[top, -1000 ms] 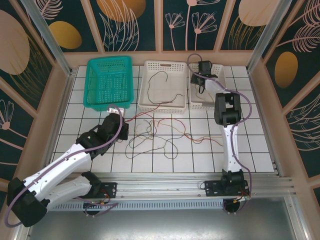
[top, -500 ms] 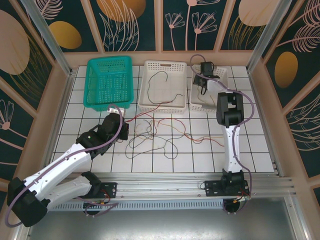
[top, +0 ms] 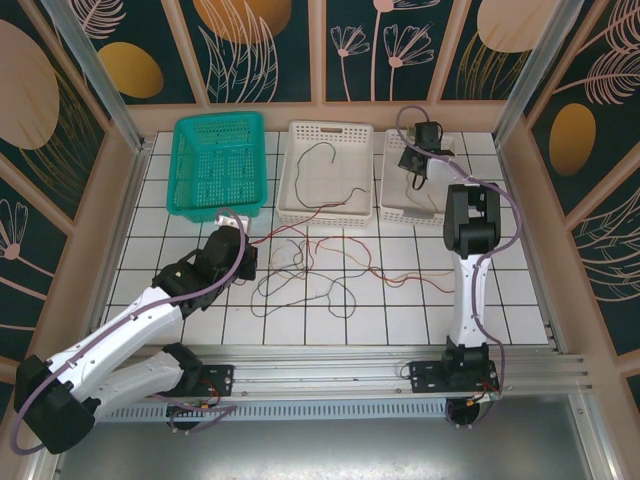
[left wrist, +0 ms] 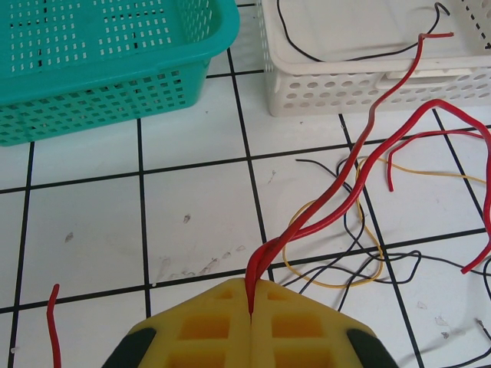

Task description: Untangle the cables

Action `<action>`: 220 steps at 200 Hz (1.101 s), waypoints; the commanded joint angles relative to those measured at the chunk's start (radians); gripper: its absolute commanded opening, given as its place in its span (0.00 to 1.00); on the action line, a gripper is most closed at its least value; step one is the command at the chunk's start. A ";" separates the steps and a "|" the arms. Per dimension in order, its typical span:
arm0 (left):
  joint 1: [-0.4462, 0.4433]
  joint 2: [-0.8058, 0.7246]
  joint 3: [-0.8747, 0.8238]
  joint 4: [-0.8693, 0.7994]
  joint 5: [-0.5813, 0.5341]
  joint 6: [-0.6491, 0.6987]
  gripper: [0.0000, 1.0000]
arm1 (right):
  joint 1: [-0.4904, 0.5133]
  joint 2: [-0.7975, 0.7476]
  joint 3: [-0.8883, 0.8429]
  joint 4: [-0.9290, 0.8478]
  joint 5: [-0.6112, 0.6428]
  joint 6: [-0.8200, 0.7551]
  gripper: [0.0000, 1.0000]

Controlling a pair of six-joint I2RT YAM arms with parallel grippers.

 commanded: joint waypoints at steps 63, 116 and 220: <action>0.005 0.008 0.000 0.018 0.013 0.016 0.00 | -0.024 0.050 0.063 -0.144 -0.117 0.066 0.00; 0.005 0.009 0.002 0.016 0.017 0.016 0.00 | -0.022 0.000 0.044 -0.140 -0.130 0.081 0.14; 0.005 -0.005 0.000 0.018 0.022 0.015 0.00 | -0.022 -0.249 -0.105 -0.077 -0.045 0.130 0.37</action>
